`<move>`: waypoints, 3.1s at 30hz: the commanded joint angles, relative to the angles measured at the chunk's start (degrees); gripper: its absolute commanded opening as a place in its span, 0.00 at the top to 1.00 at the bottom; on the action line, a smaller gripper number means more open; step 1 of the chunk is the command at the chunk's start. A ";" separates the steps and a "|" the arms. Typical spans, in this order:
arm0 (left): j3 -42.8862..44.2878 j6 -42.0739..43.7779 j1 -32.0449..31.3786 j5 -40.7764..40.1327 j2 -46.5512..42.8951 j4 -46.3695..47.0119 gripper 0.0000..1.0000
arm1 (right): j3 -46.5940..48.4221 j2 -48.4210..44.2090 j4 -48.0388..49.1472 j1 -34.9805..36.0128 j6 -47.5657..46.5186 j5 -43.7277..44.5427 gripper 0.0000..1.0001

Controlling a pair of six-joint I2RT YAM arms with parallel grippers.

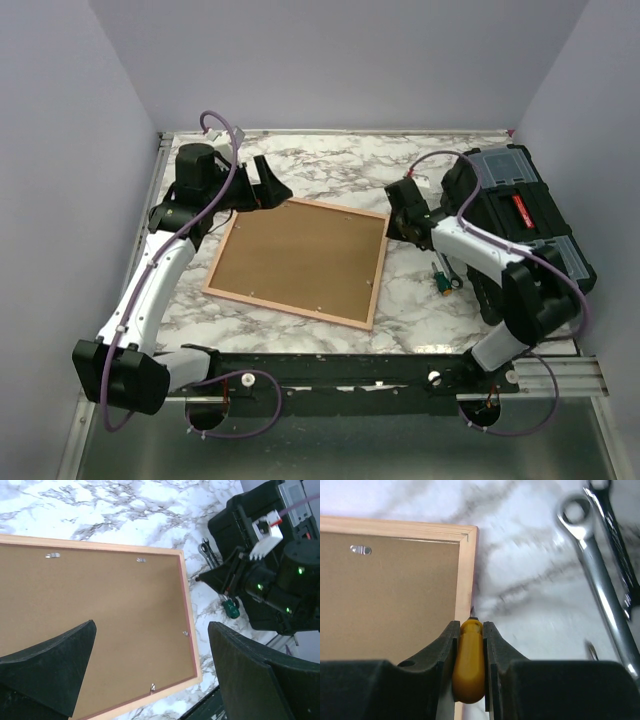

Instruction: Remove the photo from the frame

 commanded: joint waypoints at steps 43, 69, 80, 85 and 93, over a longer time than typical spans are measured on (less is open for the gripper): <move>-2.79 1.16 0.39 -0.97 -2.87 3.38 0.02 | 19.16 12.73 -5.18 14.37 -11.30 7.26 0.99; -2.77 1.25 0.39 -0.59 -2.17 3.33 0.02 | 18.99 14.74 -11.59 14.89 -5.02 7.91 0.99; -2.72 1.17 0.39 -0.37 -1.90 3.24 0.02 | 17.55 12.33 -13.86 15.54 -2.40 4.41 0.99; -2.73 1.16 0.39 -0.20 -1.74 3.30 0.02 | 16.64 10.62 -12.51 15.59 -2.47 1.90 0.99; -2.81 1.16 0.38 -0.19 -1.73 3.28 0.02 | 14.74 7.06 -6.55 15.62 -5.37 -1.63 0.99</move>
